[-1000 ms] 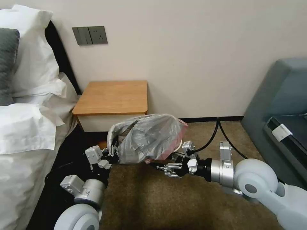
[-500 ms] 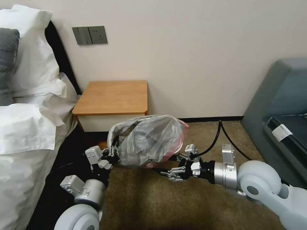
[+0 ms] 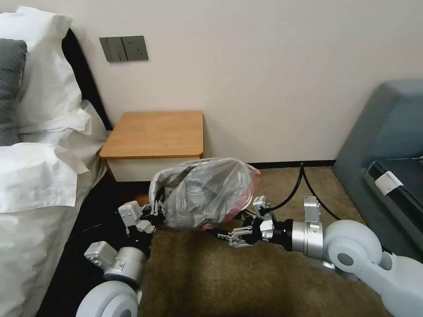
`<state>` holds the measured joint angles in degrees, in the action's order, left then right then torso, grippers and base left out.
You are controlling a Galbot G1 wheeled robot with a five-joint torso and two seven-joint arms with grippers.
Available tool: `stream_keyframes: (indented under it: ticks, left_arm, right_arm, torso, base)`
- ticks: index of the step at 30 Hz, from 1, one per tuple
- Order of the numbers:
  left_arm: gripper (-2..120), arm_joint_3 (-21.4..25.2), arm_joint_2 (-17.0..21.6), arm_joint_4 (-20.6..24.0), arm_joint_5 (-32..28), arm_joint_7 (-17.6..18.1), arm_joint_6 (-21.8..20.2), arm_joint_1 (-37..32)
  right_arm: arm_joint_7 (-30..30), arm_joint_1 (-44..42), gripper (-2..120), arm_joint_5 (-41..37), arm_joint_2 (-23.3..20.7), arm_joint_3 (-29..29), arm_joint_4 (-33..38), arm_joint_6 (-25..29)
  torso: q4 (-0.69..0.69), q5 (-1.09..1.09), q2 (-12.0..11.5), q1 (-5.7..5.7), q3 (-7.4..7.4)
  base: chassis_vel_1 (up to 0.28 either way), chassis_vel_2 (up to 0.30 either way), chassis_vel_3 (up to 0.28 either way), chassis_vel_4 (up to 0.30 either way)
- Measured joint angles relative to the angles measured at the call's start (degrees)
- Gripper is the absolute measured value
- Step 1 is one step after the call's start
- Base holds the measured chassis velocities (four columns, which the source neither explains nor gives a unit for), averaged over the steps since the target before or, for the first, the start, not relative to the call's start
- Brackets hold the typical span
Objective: Pick up the garbage bag from the table and place it over the trash can.
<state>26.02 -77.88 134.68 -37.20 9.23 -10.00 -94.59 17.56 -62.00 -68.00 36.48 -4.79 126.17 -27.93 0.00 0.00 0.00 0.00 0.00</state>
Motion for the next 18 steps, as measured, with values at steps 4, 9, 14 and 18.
stream_keyframes:
  ticks: [4,9,14,18]
  left_arm:
    - [7,0.00,0.12,0.00,0.02,-0.11,0.02,0.00]
    - [7,0.15,0.28,0.00,0.02,-0.21,0.05,0.03]
    - [7,0.35,0.38,0.00,0.03,-0.48,0.38,-0.25]
    - [7,0.50,0.53,0.20,0.06,-0.79,0.63,-0.63]
  right_arm:
    - [0.01,0.19,67,-0.42,0.00,0.11,0.32,-0.02]
    - [-0.15,0.63,50,-0.35,0.08,0.54,0.31,-0.03]
    - [-0.21,1.13,29,0.87,0.44,1.48,0.31,0.09]
    - [-0.25,1.34,16,1.12,0.68,1.90,0.36,0.11]
  torso:
    - [0.00,0.00,0.00,0.00,0.00]
    - [0.00,0.00,0.00,0.00,0.00]
    - [0.00,0.00,0.00,0.00,0.00]
    - [0.00,0.00,0.00,0.00,0.00]
  base:
    - [0.000,0.000,0.000,0.000]
    - [0.000,0.000,0.000,0.000]
    - [0.000,0.000,0.000,0.000]
    - [0.000,0.000,0.000,0.000]
